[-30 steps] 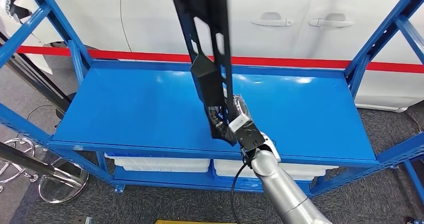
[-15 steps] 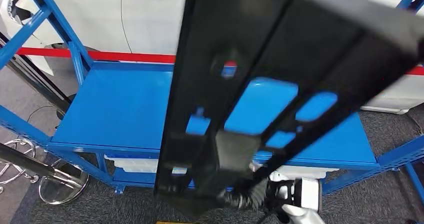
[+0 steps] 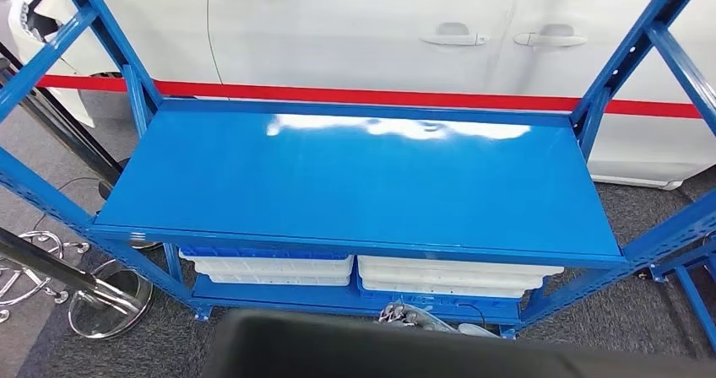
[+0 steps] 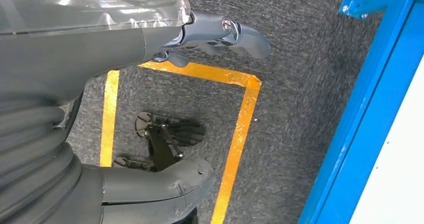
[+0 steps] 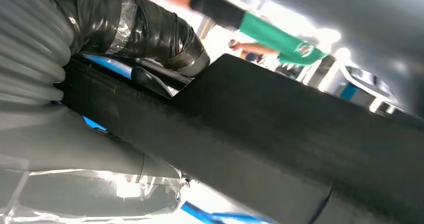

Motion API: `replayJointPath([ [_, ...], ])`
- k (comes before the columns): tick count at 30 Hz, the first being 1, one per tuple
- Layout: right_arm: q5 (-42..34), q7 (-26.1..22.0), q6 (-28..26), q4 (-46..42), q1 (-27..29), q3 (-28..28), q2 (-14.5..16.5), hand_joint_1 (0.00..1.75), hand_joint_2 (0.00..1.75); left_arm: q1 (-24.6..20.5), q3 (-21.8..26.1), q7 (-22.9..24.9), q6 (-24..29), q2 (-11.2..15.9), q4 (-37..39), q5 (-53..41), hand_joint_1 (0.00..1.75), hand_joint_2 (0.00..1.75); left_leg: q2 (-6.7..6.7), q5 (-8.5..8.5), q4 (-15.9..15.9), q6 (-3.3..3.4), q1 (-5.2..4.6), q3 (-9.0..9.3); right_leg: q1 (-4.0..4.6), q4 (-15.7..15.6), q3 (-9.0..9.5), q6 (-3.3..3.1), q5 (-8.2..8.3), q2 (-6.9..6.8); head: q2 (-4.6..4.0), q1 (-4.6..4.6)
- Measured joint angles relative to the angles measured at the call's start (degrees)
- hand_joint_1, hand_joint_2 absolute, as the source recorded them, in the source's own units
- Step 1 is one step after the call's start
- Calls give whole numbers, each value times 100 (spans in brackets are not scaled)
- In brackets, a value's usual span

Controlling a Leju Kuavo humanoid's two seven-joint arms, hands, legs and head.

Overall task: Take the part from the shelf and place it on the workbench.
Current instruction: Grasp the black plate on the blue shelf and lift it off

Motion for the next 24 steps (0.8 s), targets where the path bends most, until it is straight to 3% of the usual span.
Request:
replayJointPath([
  [2, 193, 9, -136, -18, 19, 1, -41, 175, 175, 2, -1, 1, 11, 1, 0, -60, 0, 175, -1, -59, 46, -76, 16, -51, -12, -10, -73, -94, 79, -17, 0, 0],
  [4, 281, 31, -203, -19, 24, 1, -95, 175, 175, -5, -4, 4, 22, 2, 0, -117, 0, 175, 4, -491, 421, -121, 32, -202, -23, -21, -183, -189, 188, -39, 0, 0],
  [6, 330, 55, -232, -11, 24, 1, -156, 175, 175, -38, -10, 8, 32, 2, 0, -164, 0, 175, 5, -1017, 1144, -145, 32, -400, 3, -6, -328, -228, 291, -55, 0, 0],
  [7, 354, 60, -240, -4, 23, 2, -186, 175, 175, -63, -15, 11, 36, 2, 0, -182, 0, 175, 5, -1131, 1454, -149, 31, -446, 18, 6, -404, -233, 339, -63, 0, 0],
  [8, 379, 60, -251, 1, 23, 3, -215, 175, 175, -90, -20, 15, 39, 2, 0, -200, 0, 175, 5, -1107, 1607, -143, 30, -411, 35, 20, -482, -235, 386, -71, 0, 0],
  [9, 404, 56, -267, 4, 23, 7, -239, 175, 175, -116, -27, 21, 41, 2, 0, -223, 0, 175, 5, -979, 1556, -123, 26, -277, 50, 36, -557, -236, 429, -75, 0, 0],
  [11, 460, 48, -312, 0, 23, 18, -279, 175, 175, -172, -48, 34, 48, 7, 0, -256, 0, 175, -42, -714, 923, -32, -3, 261, 74, 66, -675, -223, 509, -59, 0, 0],
  [13, 518, 42, -336, -10, 21, 33, -320, 175, 175, -215, -63, 39, 55, 24, -1, -286, 0, 175, -125, -713, 132, 61, -36, 808, 90, 82, -743, -181, 587, -33, 0, 0],
  [14, 542, 37, -340, -16, 22, 42, -343, 175, 175, -226, -66, 38, 57, 32, -2, -299, 0, 175, -155, -756, -102, 91, -53, 952, 80, 77, -764, -148, 634, -19, 0, 0],
  [16, 582, 25, -343, -33, 28, 57, -388, 175, 175, -230, -73, 35, 58, 38, -1, -317, 0, 175, -116, -721, -261, 124, -63, 988, 64, 54, -793, -73, 726, 21, 0, 1],
  [17, 594, 21, -344, -43, 38, 61, -414, 175, 175, -234, -77, 34, 59, 37, -1, -321, 0, 175, -66, -657, -302, 160, -55, 967, 65, 73, -822, -38, 697, 39, 0, 1],
  [19, 621, 14, -345, -61, 51, 72, -463, 175, 175, -251, -99, 34, 59, 37, 0, -345, 0, 175, 41, -516, -380, 237, -21, 881, 71, 373, -952, 11, 346, 50, 0, 1],
  [21, 670, 5, -347, -66, 59, 96, -503, 175, 175, -263, -134, 33, 58, 37, 0, -377, 0, 175, 135, -412, -368, 271, -28, 745, 38, 1046, -1154, 51, -184, 32, 0, 1],
  [22, 699, 3, -356, -66, 63, 109, -520, 175, 175, -262, -149, 33, 58, 37, 0, -389, 0, 175, 184, -367, -348, 266, -29, 667, 17, 1372, -1221, 79, -324, 25, 0, 1],
  [23, 725, 2, -373, -66, 71, 121, -538, 175, 175, -262, -162, 34, 58, 37, 0, -396, 0, 175, 235, -329, -320, 258, -28, 588, -7, 1573, -1224, 108, -336, 15, 0, 0],
  [24, 746, 1, -397, -67, 81, 129, -556, 175, 175, -262, -174, 37, 59, 37, 0, -401, 0, 175, 283, -300, -280, 246, -22, 506, -33, 1577, -1132, 136, -229, -4, 0, 0],
])
